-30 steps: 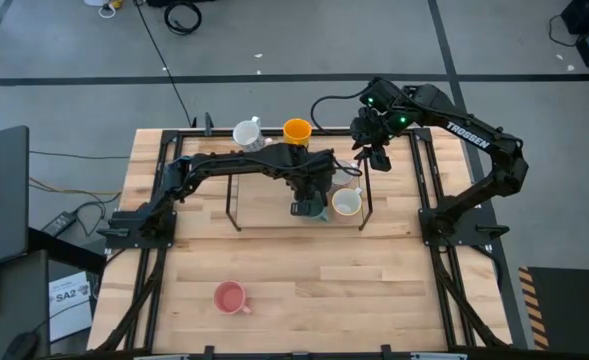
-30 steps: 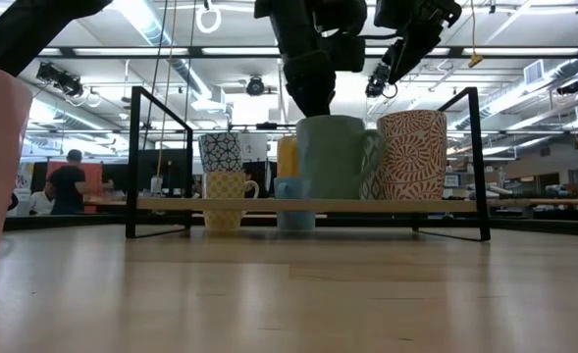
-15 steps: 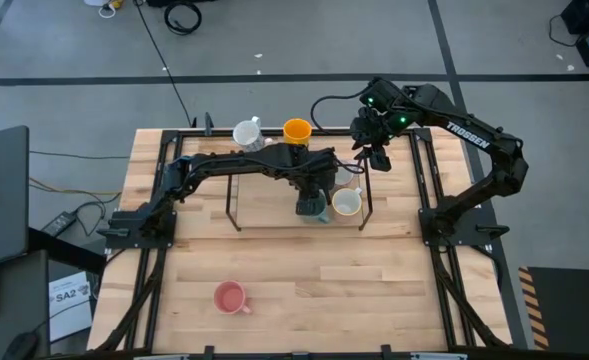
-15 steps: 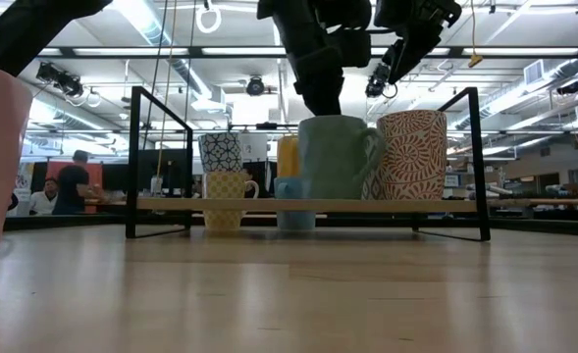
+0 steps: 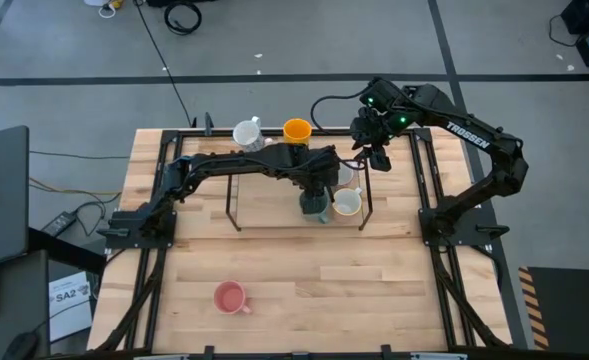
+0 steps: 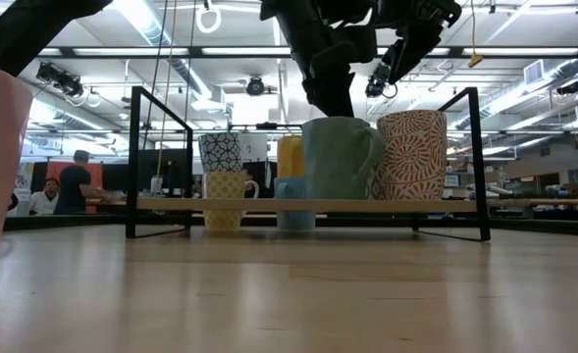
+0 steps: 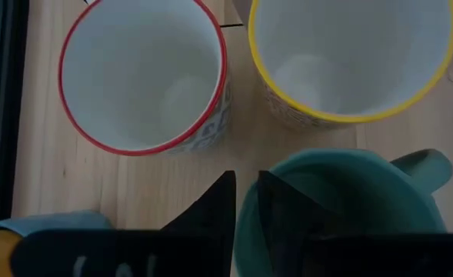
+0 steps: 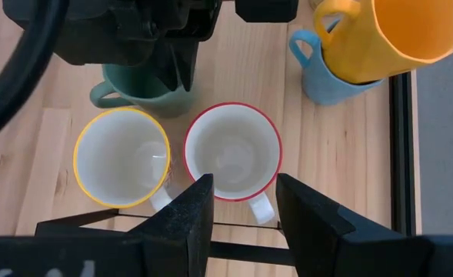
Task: Place coffee mugs
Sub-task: Put the green mug on the shelf, then put the pink mug on the shelf
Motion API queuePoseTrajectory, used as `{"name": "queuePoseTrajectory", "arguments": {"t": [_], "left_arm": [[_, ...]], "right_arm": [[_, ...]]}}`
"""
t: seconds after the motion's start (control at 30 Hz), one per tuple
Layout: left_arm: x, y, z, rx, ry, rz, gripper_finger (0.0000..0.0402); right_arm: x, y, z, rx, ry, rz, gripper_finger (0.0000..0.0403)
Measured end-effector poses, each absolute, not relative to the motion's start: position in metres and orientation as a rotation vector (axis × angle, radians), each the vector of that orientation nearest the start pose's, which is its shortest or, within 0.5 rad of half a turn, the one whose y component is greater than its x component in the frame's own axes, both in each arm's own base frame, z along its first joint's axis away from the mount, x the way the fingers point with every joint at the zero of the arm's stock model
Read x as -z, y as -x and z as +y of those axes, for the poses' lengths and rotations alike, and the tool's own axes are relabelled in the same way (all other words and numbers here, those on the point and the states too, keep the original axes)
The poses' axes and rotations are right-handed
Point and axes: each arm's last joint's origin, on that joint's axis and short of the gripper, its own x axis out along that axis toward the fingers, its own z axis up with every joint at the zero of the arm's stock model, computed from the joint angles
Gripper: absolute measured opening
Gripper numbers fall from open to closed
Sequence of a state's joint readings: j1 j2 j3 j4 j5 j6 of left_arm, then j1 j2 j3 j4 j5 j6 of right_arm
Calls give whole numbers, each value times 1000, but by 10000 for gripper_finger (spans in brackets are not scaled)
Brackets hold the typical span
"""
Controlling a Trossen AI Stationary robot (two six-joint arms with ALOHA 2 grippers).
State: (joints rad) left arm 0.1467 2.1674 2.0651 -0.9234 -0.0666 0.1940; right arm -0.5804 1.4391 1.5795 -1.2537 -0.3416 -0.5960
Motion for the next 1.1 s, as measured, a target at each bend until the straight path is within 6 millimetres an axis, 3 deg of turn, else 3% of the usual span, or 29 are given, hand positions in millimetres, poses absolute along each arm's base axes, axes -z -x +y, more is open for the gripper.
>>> {"name": "queuePoseTrajectory", "arguments": {"t": [0.23,0.63,0.87,1.1], "left_arm": [[-279,-461,70,-95,-136,1034,64],[-316,-457,69,-88,-163,997,69],[-332,-439,60,-57,-161,1119,128],[-333,-413,24,1,-117,1387,178]], "right_arm": [[-374,-224,-135,-88,47,1007,149],[-374,-224,-135,-88,47,1007,149],[-374,-224,-135,-89,47,1007,149],[-374,-224,-135,-89,47,1007,149]]}}
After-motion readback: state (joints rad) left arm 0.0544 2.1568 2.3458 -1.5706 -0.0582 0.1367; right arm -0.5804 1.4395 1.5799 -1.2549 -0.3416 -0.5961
